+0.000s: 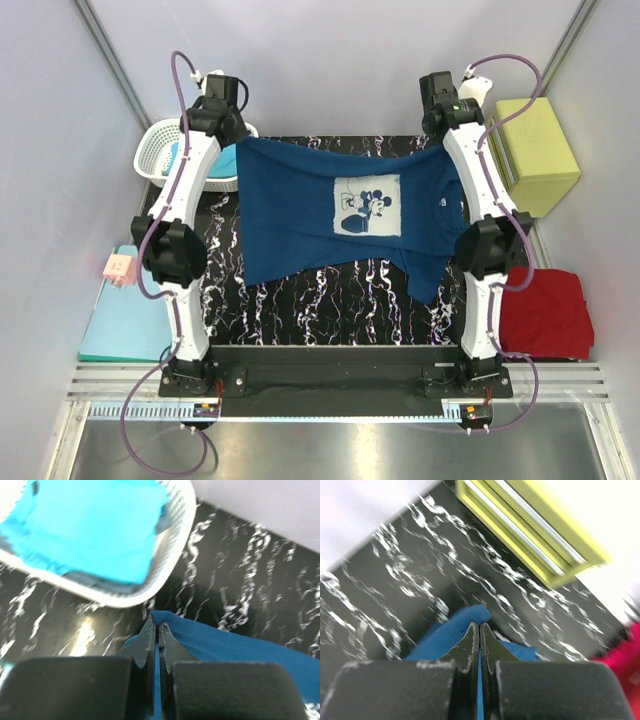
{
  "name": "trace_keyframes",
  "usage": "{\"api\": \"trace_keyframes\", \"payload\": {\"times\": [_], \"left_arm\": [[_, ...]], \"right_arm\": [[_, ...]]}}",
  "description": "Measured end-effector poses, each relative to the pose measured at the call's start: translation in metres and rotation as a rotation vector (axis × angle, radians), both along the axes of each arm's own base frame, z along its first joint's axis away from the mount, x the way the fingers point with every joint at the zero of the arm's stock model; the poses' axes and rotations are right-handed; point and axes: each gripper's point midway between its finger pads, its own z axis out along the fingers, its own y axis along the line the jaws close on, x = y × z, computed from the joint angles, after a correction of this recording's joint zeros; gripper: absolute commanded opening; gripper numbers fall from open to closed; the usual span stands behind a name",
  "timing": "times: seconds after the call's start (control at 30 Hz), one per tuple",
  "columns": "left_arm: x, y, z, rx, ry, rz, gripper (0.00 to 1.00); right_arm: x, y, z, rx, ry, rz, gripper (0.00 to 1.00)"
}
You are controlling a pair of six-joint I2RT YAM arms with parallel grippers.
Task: Fold and stack the t-shirts
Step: Flatten out the tshirt
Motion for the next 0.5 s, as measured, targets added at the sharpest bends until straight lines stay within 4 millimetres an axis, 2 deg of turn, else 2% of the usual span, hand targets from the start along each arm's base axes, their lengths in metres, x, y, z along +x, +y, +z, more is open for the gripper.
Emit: {"api": "trace_keyframes", "payload": {"times": [0.13, 0.23, 0.3, 0.33, 0.43, 0.47, 0.5], "left_arm": [[0.033, -0.014, 0.002, -0.028, -0.051, -0.047, 0.0], [0.05, -0.023, -0.013, -0.043, -0.049, -0.08, 0.0], [0.058, -0.028, -0.032, -0.05, -0.025, -0.097, 0.0], [0.062, -0.03, -0.043, -0.054, -0.01, -0.106, 0.02], [0.069, -0.035, -0.075, -0.056, 0.041, -0.125, 0.24], [0.071, -0.036, -0.085, -0.057, 0.058, -0.132, 0.3], [0.071, -0.037, -0.093, -0.054, 0.072, -0.14, 0.44]], "right_arm": [[0.038, -0.002, -0.011, 0.028, -0.034, -0.012, 0.0], [0.057, -0.007, -0.04, 0.043, -0.006, -0.02, 0.0], [0.066, -0.012, -0.068, 0.055, 0.036, -0.025, 0.0], [0.069, -0.015, -0.078, 0.059, 0.053, -0.029, 0.0], [0.079, -0.024, -0.118, 0.096, 0.105, -0.032, 0.0], [0.08, -0.027, -0.129, 0.111, 0.123, -0.031, 0.06], [0.082, -0.029, -0.136, 0.122, 0.132, -0.031, 0.31]]}}
